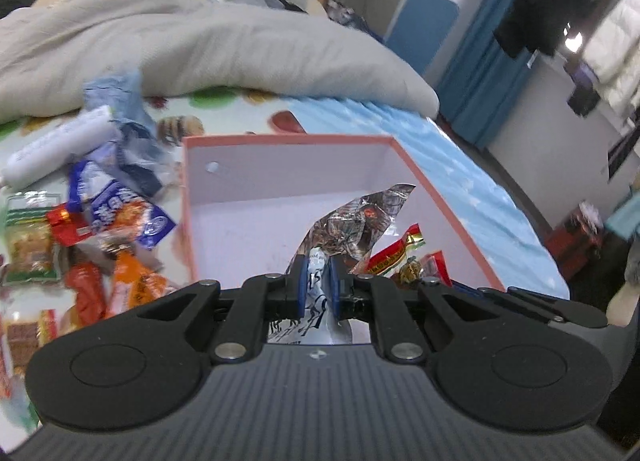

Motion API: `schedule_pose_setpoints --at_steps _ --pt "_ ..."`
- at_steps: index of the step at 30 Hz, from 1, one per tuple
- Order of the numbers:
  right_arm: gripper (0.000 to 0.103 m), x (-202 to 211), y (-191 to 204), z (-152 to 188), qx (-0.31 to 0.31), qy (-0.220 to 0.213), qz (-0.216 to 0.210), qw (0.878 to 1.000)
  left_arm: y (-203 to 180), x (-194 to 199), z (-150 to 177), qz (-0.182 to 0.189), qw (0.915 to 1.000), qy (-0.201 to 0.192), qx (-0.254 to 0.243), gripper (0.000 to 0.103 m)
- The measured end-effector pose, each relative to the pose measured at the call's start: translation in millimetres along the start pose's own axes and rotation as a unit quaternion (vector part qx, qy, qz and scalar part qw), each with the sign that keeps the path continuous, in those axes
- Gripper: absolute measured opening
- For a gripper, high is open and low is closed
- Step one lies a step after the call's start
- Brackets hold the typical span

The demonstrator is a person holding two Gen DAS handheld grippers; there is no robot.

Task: Organize snacks
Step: 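Open the left gripper to drop the bag into the pink box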

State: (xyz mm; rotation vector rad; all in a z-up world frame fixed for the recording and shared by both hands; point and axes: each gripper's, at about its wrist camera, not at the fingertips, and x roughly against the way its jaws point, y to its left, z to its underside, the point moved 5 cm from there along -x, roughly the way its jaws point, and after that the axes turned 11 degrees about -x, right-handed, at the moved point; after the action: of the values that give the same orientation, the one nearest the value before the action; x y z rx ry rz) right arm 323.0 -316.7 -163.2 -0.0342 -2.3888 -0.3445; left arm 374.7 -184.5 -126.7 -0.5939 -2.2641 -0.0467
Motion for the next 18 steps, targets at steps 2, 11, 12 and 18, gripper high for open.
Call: schedule_pose_setpoints --at_steps 2,11,12,18 --pt "0.014 -7 -7 4 -0.009 0.009 0.006 1.000 1 -14 -1 -0.005 0.9999 0.011 -0.003 0.014" --pt "0.041 -24 -22 11 -0.026 0.033 0.013 0.999 10 -33 6 -0.008 0.9990 0.043 -0.004 0.024" --pt "0.054 -21 -22 11 -0.026 0.029 0.010 0.999 11 -32 6 -0.014 0.9989 0.045 -0.002 0.031" --pt "0.056 -2 -23 10 -0.030 0.014 -0.001 0.999 5 -7 6 -0.030 0.9993 0.016 -0.013 0.058"
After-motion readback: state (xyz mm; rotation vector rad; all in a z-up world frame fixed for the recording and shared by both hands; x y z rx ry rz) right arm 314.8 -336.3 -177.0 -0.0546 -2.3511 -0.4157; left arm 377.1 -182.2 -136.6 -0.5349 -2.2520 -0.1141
